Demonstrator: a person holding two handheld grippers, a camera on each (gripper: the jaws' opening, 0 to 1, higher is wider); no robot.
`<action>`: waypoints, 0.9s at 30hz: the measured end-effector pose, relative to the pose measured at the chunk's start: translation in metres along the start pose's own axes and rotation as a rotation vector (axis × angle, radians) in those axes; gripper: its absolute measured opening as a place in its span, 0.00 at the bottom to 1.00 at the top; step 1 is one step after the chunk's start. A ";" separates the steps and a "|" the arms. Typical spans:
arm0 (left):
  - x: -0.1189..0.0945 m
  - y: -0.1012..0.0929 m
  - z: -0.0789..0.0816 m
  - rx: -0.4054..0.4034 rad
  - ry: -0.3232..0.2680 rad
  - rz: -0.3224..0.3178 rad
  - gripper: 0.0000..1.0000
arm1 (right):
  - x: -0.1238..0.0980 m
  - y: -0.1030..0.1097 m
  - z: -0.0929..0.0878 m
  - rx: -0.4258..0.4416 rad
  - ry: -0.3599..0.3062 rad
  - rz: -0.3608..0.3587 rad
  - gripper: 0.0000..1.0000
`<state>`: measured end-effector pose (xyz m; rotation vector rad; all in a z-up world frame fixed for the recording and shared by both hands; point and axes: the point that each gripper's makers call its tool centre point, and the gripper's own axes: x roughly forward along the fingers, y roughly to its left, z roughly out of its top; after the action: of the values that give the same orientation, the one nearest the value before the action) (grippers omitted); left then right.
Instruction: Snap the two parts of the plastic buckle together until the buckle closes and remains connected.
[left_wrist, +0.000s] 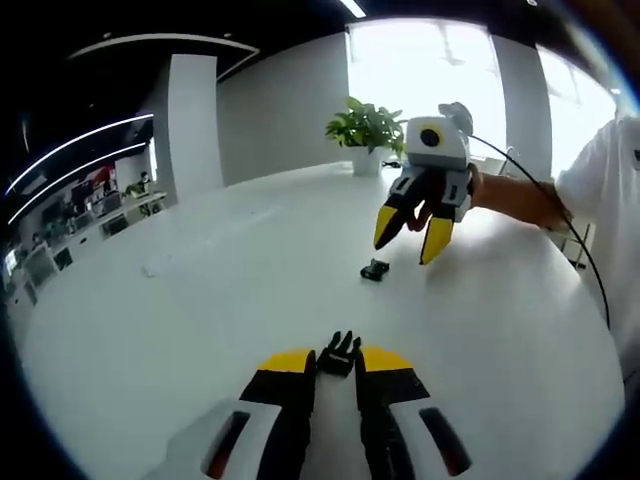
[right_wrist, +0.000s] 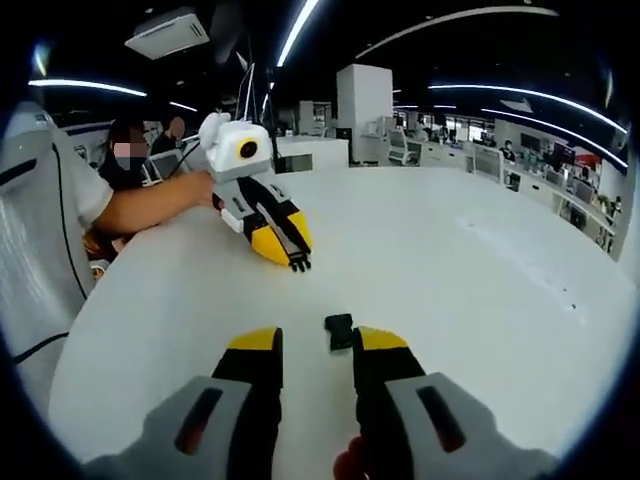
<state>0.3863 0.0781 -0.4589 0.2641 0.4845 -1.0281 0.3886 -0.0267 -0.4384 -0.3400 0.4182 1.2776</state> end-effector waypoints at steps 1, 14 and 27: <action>0.000 0.000 0.000 0.000 0.000 0.000 0.15 | 0.000 -0.001 0.000 -0.003 -0.001 0.002 0.27; -0.001 0.000 0.000 0.013 0.003 -0.033 0.15 | 0.005 -0.006 -0.002 -0.014 -0.002 0.035 0.24; -0.003 0.003 -0.001 0.057 0.009 -0.122 0.15 | 0.012 -0.008 -0.007 -0.011 0.021 0.058 0.23</action>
<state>0.3874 0.0821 -0.4586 0.2932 0.4843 -1.1616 0.3987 -0.0223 -0.4505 -0.3527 0.4415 1.3340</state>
